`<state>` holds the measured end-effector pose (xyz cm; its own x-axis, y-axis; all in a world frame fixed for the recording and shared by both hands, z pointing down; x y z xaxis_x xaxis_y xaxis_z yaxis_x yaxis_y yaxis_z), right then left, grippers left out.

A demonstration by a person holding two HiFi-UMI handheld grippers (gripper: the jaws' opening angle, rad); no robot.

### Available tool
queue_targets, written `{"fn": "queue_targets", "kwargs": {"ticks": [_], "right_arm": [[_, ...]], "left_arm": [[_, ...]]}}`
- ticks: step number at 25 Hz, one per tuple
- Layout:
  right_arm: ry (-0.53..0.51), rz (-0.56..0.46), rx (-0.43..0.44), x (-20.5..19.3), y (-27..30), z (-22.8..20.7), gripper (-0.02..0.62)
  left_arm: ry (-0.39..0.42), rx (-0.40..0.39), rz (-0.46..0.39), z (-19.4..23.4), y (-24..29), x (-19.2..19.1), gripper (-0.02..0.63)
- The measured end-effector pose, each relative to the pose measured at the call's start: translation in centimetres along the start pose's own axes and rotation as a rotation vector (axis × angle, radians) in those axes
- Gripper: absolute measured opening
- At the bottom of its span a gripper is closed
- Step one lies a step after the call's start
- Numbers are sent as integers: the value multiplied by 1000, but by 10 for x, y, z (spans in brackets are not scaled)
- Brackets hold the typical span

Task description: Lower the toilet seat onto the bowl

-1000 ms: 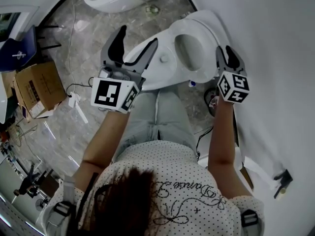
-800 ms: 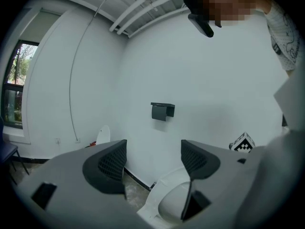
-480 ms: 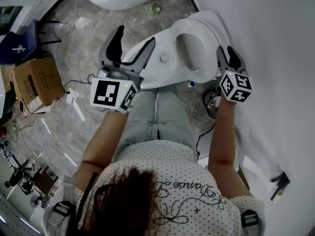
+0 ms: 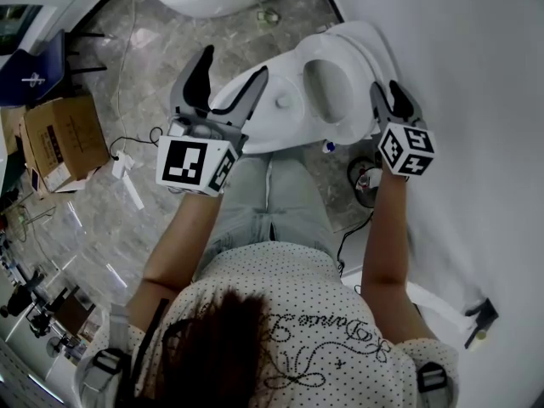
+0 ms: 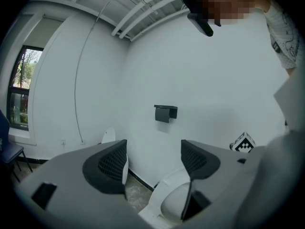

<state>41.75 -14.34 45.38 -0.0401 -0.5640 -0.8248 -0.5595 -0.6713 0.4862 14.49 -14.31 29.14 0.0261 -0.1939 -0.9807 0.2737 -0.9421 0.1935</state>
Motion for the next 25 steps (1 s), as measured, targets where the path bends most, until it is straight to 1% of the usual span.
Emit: {"fn": "queue_targets", "kwargs": {"ticks": [6, 12, 19, 22, 25], "right_arm": [[-35, 34, 27, 2, 10, 18, 175], [-52, 51, 40, -6, 4, 30, 178], [-66, 97, 33, -3, 8, 55, 156], [-49, 123, 42, -4, 11, 70, 161], [-12, 158, 69, -10, 16, 91, 194]], "left_arm": [[-4, 5, 0, 10, -3, -2, 354], [-1, -4, -7, 13, -12, -6, 354], [-10, -35, -8, 40, -16, -4, 354], [-11, -51, -2, 54, -17, -5, 354], [-9, -69, 3, 68, -21, -6, 354]]}}
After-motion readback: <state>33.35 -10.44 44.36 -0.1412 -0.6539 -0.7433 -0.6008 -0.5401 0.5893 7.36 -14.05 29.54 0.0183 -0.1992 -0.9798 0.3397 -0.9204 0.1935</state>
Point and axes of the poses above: the fingertips, and each gripper's own axes: y forward along the fingers, z to its left, x out of its top, the point moved 1 cm from there along -y, backward along the fingers, and after that the axes turned 11 degrees about x, right-handed, at the moved point
